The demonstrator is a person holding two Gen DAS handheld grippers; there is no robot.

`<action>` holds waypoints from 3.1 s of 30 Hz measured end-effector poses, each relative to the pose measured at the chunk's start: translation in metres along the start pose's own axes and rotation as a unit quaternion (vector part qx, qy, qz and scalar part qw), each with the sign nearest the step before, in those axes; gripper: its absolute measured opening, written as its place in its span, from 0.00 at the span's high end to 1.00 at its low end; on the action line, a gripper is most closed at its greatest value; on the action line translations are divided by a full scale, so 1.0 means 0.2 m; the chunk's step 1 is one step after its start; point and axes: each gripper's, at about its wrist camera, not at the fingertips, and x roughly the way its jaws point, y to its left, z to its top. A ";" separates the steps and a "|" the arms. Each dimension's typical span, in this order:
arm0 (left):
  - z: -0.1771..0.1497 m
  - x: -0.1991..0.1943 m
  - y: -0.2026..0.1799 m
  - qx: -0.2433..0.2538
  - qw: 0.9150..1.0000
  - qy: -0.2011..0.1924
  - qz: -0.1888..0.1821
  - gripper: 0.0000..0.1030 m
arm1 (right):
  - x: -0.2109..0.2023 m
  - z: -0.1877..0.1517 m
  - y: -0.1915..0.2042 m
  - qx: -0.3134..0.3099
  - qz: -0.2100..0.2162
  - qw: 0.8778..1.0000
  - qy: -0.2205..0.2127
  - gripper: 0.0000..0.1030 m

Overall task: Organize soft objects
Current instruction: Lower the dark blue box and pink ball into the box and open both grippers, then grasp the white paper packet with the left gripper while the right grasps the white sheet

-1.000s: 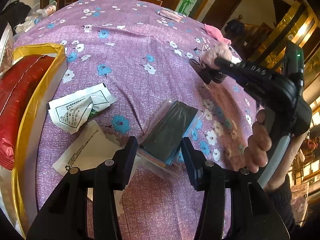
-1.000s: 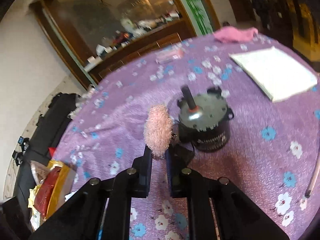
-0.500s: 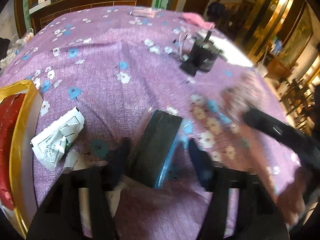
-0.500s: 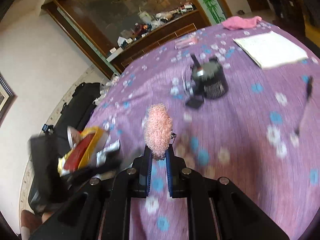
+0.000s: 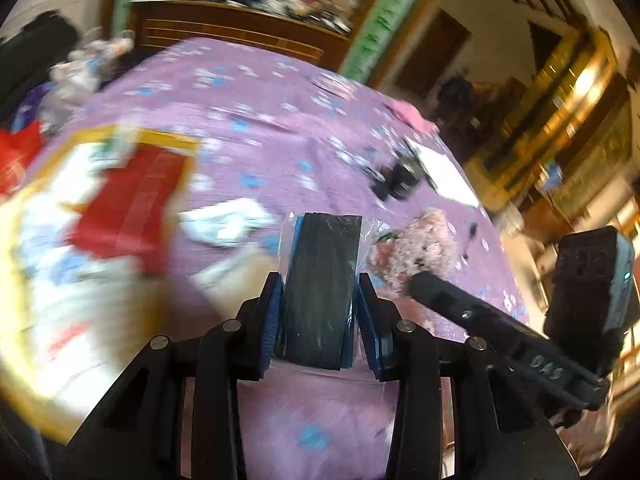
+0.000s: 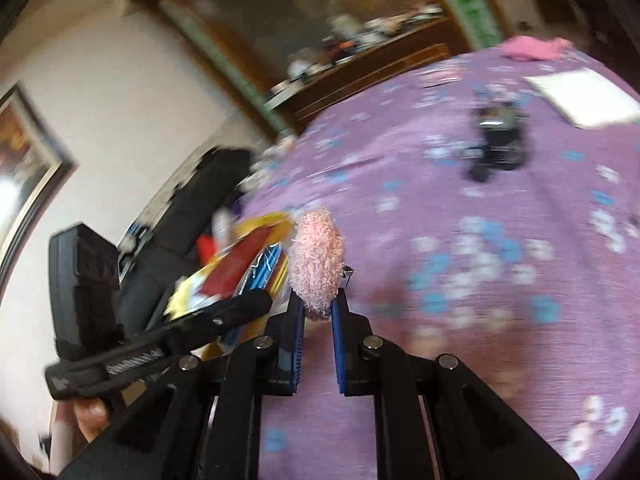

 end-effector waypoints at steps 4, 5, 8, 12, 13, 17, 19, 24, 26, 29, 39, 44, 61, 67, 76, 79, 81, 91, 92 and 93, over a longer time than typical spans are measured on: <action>0.02 -0.24 0.22 -0.025 0.997 -0.039 0.061 0.65 | 0.17 0.02 0.25 -0.048 0.047 0.997 0.033 0.89; 0.03 -0.28 0.28 -0.033 0.995 -0.047 0.081 0.65 | 0.21 0.02 0.30 -0.058 0.055 0.996 0.039 0.89; 0.01 -0.33 0.50 -0.078 0.987 -0.056 0.127 0.65 | 0.37 0.03 0.45 -0.080 0.068 0.992 0.066 0.89; -0.07 -0.32 0.70 -0.125 0.980 -0.049 0.146 0.65 | 0.57 0.00 0.59 -0.105 0.075 0.987 0.099 0.90; -0.08 -0.31 0.72 -0.128 0.980 -0.046 0.146 0.65 | 0.61 -0.02 0.62 -0.112 0.073 0.985 0.107 0.90; -0.13 -0.25 0.80 -0.136 0.977 -0.047 0.155 0.65 | 0.76 -0.08 0.68 -0.127 0.066 0.980 0.142 0.88; -0.15 -0.21 0.83 -0.145 0.977 -0.041 0.149 0.65 | 0.76 -0.11 0.67 -0.118 0.065 0.981 0.141 0.85; -0.13 -0.24 0.83 -0.144 0.976 -0.066 0.149 0.49 | 0.68 -0.08 0.61 -0.086 0.088 0.985 0.123 0.63; -0.13 -0.28 0.80 -0.135 0.974 -0.092 0.156 0.33 | 0.62 -0.06 0.57 -0.069 0.097 0.987 0.106 0.47; -0.13 -0.28 0.77 -0.125 0.973 -0.102 0.163 0.30 | 0.55 -0.02 0.54 -0.056 0.104 0.988 0.098 0.45; -0.09 -0.25 0.55 -0.072 0.978 -0.100 0.167 0.31 | 0.28 0.04 0.23 -0.003 0.064 0.997 0.050 0.39; -0.09 -0.29 0.45 -0.068 0.978 -0.134 0.143 0.31 | 0.32 0.04 0.01 0.033 0.001 0.997 0.068 0.39; 0.05 -0.22 0.26 -0.023 0.987 -0.127 0.093 0.31 | 0.68 -0.12 0.15 -0.103 -0.184 0.971 0.114 0.70; 0.12 -0.10 0.16 0.011 0.994 -0.092 0.064 0.31 | 0.56 -0.12 0.09 -0.070 -0.159 0.980 0.099 0.96; 0.18 0.51 -0.11 0.169 0.975 0.048 0.136 0.31 | 0.08 -0.07 -0.20 0.005 -0.155 0.988 0.010 0.97; 0.19 0.74 -0.08 0.183 0.960 0.100 0.185 0.31 | 0.03 -0.08 -0.31 0.039 -0.154 0.987 0.010 0.97; 0.19 0.84 -0.07 0.198 0.950 0.121 0.209 0.39 | 0.02 -0.09 -0.35 0.052 -0.148 0.988 0.010 0.97; 0.15 0.82 -0.13 0.212 0.952 0.101 0.198 0.84 | 0.02 -0.13 -0.33 0.028 -0.122 0.992 -0.001 0.97; 0.15 0.79 -0.13 0.195 0.960 0.099 0.175 0.85 | 0.01 -0.13 -0.33 0.026 -0.120 0.992 -0.001 0.97; 0.15 0.74 -0.13 0.173 0.970 0.096 0.142 0.85 | 0.01 -0.13 -0.33 0.024 -0.116 0.993 -0.003 0.97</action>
